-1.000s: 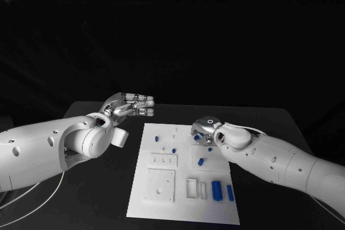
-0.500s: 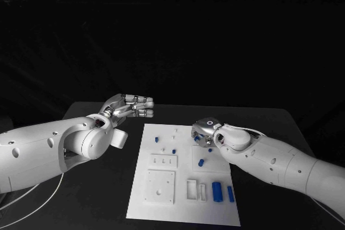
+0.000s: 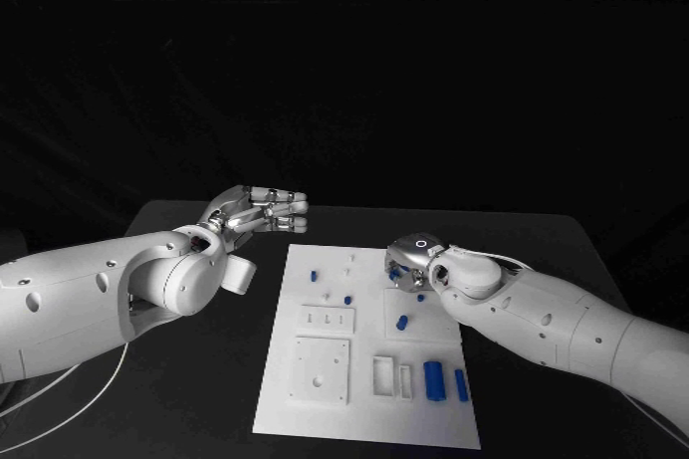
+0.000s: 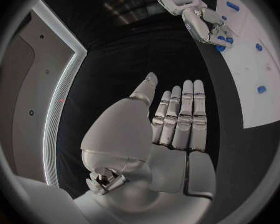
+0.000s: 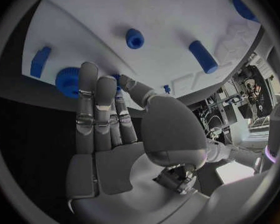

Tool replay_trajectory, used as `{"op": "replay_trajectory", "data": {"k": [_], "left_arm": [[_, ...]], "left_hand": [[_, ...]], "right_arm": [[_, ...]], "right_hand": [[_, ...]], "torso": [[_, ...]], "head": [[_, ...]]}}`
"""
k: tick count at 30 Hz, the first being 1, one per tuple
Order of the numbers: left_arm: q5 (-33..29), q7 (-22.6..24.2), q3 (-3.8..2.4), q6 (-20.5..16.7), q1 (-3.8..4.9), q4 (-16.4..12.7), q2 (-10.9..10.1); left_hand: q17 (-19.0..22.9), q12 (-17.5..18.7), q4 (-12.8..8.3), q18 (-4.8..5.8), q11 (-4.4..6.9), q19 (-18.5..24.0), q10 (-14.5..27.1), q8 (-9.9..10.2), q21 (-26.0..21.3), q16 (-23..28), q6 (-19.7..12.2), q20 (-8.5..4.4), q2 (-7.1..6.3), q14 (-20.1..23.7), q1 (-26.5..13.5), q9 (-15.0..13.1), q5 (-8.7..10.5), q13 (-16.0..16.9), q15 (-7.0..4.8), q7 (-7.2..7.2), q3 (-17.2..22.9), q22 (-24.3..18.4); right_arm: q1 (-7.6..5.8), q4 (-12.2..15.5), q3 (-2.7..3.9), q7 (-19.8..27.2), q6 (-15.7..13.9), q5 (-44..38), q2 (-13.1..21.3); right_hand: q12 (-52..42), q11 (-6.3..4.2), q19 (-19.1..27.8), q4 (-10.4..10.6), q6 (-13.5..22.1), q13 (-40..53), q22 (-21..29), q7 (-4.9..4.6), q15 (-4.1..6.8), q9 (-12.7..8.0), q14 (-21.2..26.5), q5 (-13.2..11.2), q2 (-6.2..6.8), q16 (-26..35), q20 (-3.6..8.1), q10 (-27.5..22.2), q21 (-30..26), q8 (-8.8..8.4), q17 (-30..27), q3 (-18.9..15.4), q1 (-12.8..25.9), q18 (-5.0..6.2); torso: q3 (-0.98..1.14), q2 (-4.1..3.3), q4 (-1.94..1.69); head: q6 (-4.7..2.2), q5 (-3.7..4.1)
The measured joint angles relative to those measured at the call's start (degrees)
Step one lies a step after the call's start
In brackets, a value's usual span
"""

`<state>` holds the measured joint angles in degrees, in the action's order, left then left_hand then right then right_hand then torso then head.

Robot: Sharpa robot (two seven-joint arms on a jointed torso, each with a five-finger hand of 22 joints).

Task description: Assemble the parts on the task board

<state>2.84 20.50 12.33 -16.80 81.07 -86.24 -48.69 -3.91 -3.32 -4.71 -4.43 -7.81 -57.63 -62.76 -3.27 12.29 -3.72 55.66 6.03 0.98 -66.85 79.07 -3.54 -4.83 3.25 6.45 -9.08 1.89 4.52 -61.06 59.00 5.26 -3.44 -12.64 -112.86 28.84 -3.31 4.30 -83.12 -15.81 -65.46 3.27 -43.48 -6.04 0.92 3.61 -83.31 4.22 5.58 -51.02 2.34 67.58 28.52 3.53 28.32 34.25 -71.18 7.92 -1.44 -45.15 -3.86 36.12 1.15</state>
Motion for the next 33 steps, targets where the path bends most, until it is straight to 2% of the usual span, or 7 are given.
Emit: {"op": "replay_trajectory", "data": {"k": [8,12,15,19,21,27,33], "left_arm": [[0.0,-0.1,0.0,0.1,0.0,0.1,0.0],[0.0,-0.2,0.0,0.1,0.0,0.1,0.0],[0.0,-0.2,0.0,0.1,0.0,0.1,0.1],[0.0,-0.3,0.0,0.2,0.0,0.2,0.2],[0.0,-0.3,0.0,0.2,0.0,0.2,0.2],[0.0,-0.3,0.0,0.3,0.0,0.3,0.2],[0.0,-0.3,0.0,0.3,0.0,0.4,0.4]], "left_hand": [[0.0,0.0,0.0,0.0,0.0,0.0,0.0,0.0,0.0,0.0,0.0,0.0,0.0,0.2,0.0,0.0,0.0,0.0,0.15,0.0,0.0,0.0],[0.0,0.0,0.0,0.0,0.0,0.0,0.0,0.0,0.0,0.0,0.0,0.0,0.0,0.2,0.0,0.0,0.0,0.0,0.15,0.0,0.0,0.0],[0.0,0.0,0.0,0.0,0.0,0.0,0.0,0.0,0.0,0.0,0.0,0.0,0.0,0.2,0.0,0.0,0.0,0.0,0.15,0.0,0.0,0.0],[0.0,0.0,0.0,0.0,0.0,0.0,0.0,0.0,0.0,0.0,0.0,0.0,0.0,0.2,0.0,0.0,0.0,0.0,0.15,0.0,0.0,0.0],[0.0,0.0,0.0,0.0,0.0,0.0,0.0,0.0,0.0,0.0,0.0,0.0,0.0,0.2,0.0,0.0,0.0,0.0,0.15,0.0,0.0,0.0],[0.0,0.0,0.0,0.0,0.0,0.0,0.0,0.0,0.0,0.0,0.0,0.0,0.0,0.2,0.0,0.0,0.0,0.0,0.15,0.0,0.0,0.0],[0.0,0.0,0.0,0.0,0.0,0.0,0.0,0.0,0.0,0.0,0.0,0.0,0.0,0.2,0.0,0.0,0.0,0.0,0.15,0.0,0.0,0.0]], "right_arm": [[-0.01,0.0,0.0,-0.3,0.0,-0.2,0.0],[-0.01,0.1,0.01,-0.4,-0.2,-0.3,0.0],[0.0,0.4,0.01,-0.5,-1.0,-0.3,0.0],[0.07,1.0,-0.03,-0.6,-2.8,-0.4,0.0],[0.07,1.3,-0.03,-0.7,-3.9,-0.4,0.0],[0.07,2.3,-0.01,-1.3,-7.3,-0.4,-0.4],[0.03,3.0,0.0,-2.4,-9.5,-0.7,-1.4]], "right_hand": [[0.0,0.0,0.0,-0.2,0.0,0.0,-0.6,0.0,0.0,0.0,0.0,0.0,0.0,0.0,0.0,0.0,0.0,0.0,-0.1,0.2,0.0,-0.01],[0.1,-0.56,0.0,-0.2,-2.3,0.0,-1.5,0.18,0.37,0.0,0.4,-0.5,-0.02,0.0,0.01,2.7,0.1,0.02,-0.1,0.8,0.0,-0.01],[0.4,-1.19,-0.2,-0.4,-4.8,0.0,-3.1,0.65,0.95,0.1,0.3,-0.7,-0.29,-0.5,0.64,5.4,1.4,0.12,0.0,1.8,-0.3,-0.47],[0.4,-0.8,0.7,-0.4,-6.7,0.0,-5.2,1.41,1.77,0.2,0.7,-1.3,-0.79,-0.5,1.57,6.4,2.8,0.12,0.2,2.4,-0.8,-1.33],[0.2,-0.61,0.9,-0.4,-7.0,0.0,-5.9,1.63,1.8,0.3,0.7,-1.4,-0.98,-0.5,1.78,6.6,3.1,0.12,0.2,2.4,-1.0,-1.52],[0.1,-0.51,1.5,-0.2,-7.2,0.0,-8.2,1.54,1.81,0.3,0.7,-1.6,-1.34,-0.5,2.3,6.7,3.8,0.12,0.4,2.2,-1.4,-2.2],[0.1,-0.52,1.5,-0.3,-7.3,0.0,-9.2,1.52,1.97,0.3,0.5,-1.6,-1.35,-0.3,2.37,6.7,3.8,0.12,0.6,2.0,-1.4,-2.31]], "torso": [[0.01,-0.01,0.04],[0.01,-0.04,0.04],[0.01,-0.07,0.04],[0.01,-0.1,0.0],[0.01,-0.11,-0.03],[-0.03,-0.13,-0.05],[-0.07,-0.17,-0.06]], "head": [[-0.06,-0.01],[-0.19,0.03],[-0.29,0.05],[-0.46,0.05],[-0.52,0.04],[-0.93,-0.31],[-1.42,-0.68]]}}
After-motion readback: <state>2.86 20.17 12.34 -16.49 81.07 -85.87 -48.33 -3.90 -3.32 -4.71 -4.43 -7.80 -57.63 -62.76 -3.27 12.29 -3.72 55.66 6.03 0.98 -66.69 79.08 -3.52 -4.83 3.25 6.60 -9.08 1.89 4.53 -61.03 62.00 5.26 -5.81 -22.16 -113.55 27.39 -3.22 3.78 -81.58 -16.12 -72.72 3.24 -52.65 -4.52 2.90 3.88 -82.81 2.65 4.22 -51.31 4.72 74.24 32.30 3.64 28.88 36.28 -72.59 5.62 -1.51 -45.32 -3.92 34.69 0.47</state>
